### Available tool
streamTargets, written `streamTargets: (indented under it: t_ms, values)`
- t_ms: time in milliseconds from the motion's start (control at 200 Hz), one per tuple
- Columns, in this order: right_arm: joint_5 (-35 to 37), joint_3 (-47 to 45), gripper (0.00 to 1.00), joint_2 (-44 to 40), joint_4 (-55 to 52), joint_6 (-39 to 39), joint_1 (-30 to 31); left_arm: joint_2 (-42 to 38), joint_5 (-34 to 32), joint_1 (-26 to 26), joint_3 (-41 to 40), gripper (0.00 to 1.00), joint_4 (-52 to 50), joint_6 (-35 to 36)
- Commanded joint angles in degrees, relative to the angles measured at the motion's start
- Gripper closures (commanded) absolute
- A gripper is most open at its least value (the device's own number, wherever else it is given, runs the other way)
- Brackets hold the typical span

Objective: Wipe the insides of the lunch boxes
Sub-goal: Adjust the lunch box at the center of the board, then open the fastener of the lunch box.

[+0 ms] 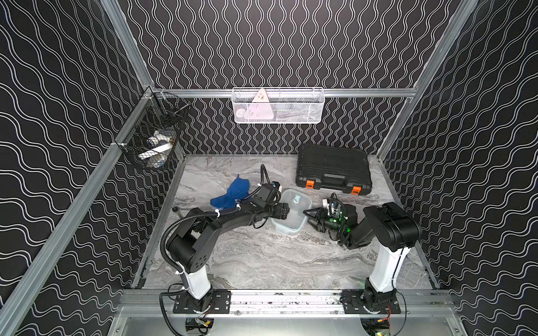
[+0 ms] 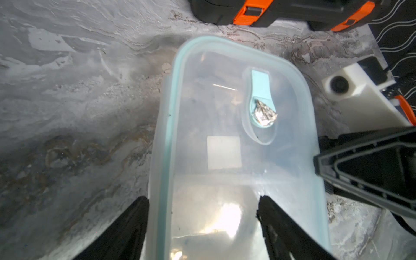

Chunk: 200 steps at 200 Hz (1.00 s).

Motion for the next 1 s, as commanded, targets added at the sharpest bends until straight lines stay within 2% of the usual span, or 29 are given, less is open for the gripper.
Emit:
streamTargets:
  t_ms: [0,155,315,465,610,700,906,996]
  values:
    - [0.0,-0.7,0.41,2.6,9.2,5.9,-0.7,-0.7,-0.9,-0.3,1.5,0.18,-4.2,1.2]
    - [-0.5,-1.1,0.42,4.8,13.7,8.3,-1.2,0.2,-4.3,-0.3,6.6,0.15,-7.9,4.7]
    - [-1.1,-0.6,0.44,4.4,12.9,8.1,-1.5,4.0,-3.9,-0.4,10.6,0.15,-8.3,6.2]
    - [-1.5,-0.4,0.46,4.8,14.5,9.3,-1.6,7.6,-2.7,-0.5,11.3,0.16,-7.8,5.8]
    - [-1.9,-0.2,0.51,5.0,14.6,9.5,-1.6,9.2,-4.3,-2.1,11.1,0.17,-8.0,6.5]
    - [-2.0,-0.1,0.57,4.8,14.6,9.6,-1.5,10.1,-5.0,-3.2,11.4,0.18,-8.2,7.0]
    - [-2.3,-0.4,0.80,3.9,14.5,9.8,-1.6,11.9,-5.5,-4.5,11.9,0.19,-8.7,6.5]
    - [-2.2,-0.5,0.81,4.2,14.5,9.7,-1.6,11.6,-5.5,-4.5,11.7,0.19,-8.8,6.4]
